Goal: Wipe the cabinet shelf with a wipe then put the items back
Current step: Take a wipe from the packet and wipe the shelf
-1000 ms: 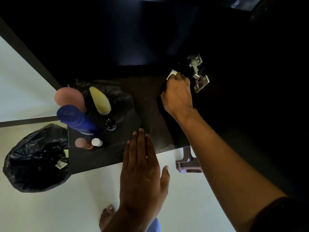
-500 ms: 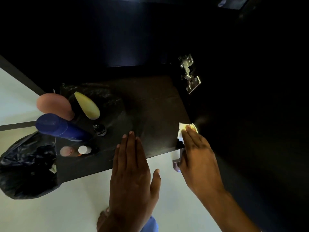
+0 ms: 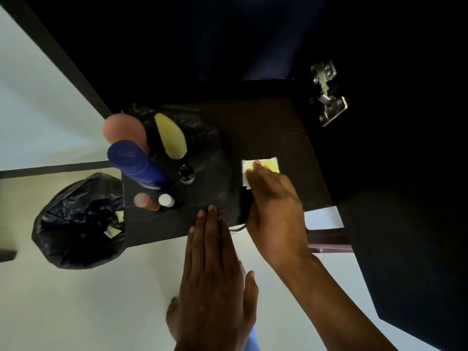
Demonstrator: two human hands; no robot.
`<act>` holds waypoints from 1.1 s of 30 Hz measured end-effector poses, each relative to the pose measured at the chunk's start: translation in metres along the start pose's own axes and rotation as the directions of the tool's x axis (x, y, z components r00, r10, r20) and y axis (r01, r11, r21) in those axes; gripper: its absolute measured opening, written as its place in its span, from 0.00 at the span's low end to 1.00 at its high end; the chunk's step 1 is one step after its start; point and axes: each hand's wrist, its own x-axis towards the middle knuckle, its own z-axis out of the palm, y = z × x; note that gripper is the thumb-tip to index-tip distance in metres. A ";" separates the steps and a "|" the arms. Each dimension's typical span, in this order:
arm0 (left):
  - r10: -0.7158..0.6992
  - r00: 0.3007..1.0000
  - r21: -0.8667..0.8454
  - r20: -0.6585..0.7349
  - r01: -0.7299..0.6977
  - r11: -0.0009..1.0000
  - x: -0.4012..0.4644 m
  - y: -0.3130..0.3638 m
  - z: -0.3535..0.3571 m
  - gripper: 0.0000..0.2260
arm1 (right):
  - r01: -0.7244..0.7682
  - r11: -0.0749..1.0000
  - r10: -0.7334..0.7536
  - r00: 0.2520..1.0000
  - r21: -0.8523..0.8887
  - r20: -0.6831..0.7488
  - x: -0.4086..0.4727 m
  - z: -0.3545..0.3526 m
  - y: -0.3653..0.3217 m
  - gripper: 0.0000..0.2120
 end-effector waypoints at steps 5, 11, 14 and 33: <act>-0.031 0.999 -0.034 -0.007 0.031 0.999 -0.010 -0.007 -0.004 0.52 | 0.346 0.926 -0.365 0.923 0.150 0.121 -0.032 -0.010 0.012 0.20; -0.054 0.997 -0.006 -0.056 0.054 0.999 -0.017 -0.020 0.006 0.47 | 0.077 0.997 -0.077 0.997 -0.008 -0.012 0.000 -0.009 0.017 0.16; -0.048 0.993 0.009 -0.108 0.049 0.999 -0.021 -0.028 0.011 0.44 | 0.254 0.966 -0.256 0.964 0.046 0.070 0.006 0.005 -0.010 0.20; -0.348 0.851 -0.315 -0.394 0.231 0.921 0.011 -0.089 -0.062 0.21 | 0.149 0.934 -0.157 0.988 0.325 -0.004 0.000 0.011 -0.080 0.21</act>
